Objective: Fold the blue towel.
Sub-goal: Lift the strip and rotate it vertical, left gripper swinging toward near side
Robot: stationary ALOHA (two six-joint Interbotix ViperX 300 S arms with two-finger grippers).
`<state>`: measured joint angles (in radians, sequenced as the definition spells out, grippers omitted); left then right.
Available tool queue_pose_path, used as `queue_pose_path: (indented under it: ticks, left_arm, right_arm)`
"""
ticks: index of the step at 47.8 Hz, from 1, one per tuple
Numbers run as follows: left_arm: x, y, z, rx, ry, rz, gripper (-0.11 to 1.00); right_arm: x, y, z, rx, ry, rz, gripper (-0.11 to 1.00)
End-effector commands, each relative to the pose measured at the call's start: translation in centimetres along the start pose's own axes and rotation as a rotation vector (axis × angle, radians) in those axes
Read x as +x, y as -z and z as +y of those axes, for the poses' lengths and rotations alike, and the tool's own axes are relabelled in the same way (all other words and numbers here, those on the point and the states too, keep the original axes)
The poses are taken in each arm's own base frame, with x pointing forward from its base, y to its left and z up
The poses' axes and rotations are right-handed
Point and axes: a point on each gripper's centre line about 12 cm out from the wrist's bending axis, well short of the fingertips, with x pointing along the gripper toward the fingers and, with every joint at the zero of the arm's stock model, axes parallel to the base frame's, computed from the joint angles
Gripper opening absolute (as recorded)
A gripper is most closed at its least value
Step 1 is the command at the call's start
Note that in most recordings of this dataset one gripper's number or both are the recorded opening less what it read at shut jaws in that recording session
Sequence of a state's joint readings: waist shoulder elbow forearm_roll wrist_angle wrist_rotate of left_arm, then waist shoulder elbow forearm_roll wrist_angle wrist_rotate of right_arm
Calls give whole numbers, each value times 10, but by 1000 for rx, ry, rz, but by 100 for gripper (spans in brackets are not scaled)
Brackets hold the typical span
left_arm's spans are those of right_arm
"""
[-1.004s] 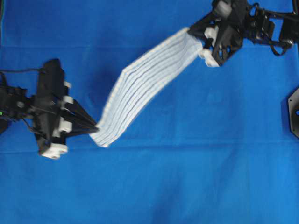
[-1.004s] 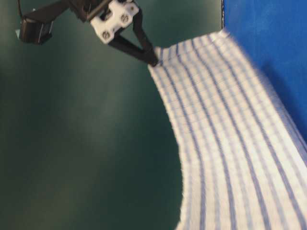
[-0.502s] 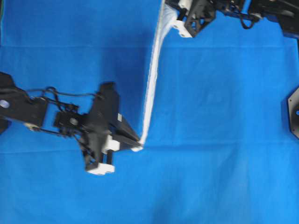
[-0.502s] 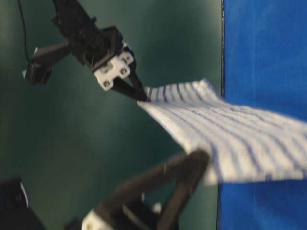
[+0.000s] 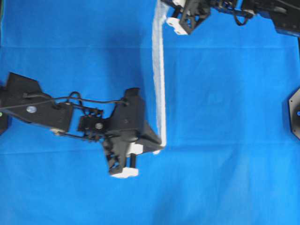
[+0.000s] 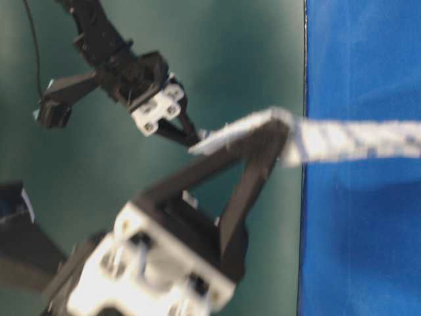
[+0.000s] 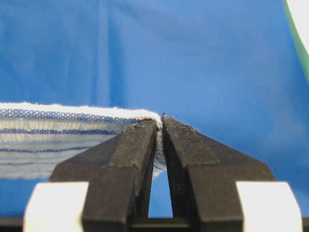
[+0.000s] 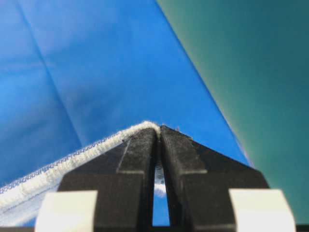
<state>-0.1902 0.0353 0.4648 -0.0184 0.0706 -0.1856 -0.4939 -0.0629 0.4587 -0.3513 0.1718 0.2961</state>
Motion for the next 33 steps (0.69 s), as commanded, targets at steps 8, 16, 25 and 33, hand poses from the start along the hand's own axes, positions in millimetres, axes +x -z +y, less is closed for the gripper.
queue_pose_path:
  ticks: [8, 16, 25, 33]
  left_arm:
    - [44, -27, -9, 84, 15, -50, 5]
    - [69, -32, -8, 120, 10, -54, 5]
    - [69, -16, 1, 100, -1, -42, 5]
    - [54, 10, 1, 78, 6, -41, 5]
  right_arm:
    - [-37, 13, -23, 35, 48, -16, 5]
    - [-46, 28, -22, 33, 49, 5, 5]
    - [-25, 36, -20, 26, 40, 44, 5]
    - [4, 35, -18, 26, 27, 50, 5]
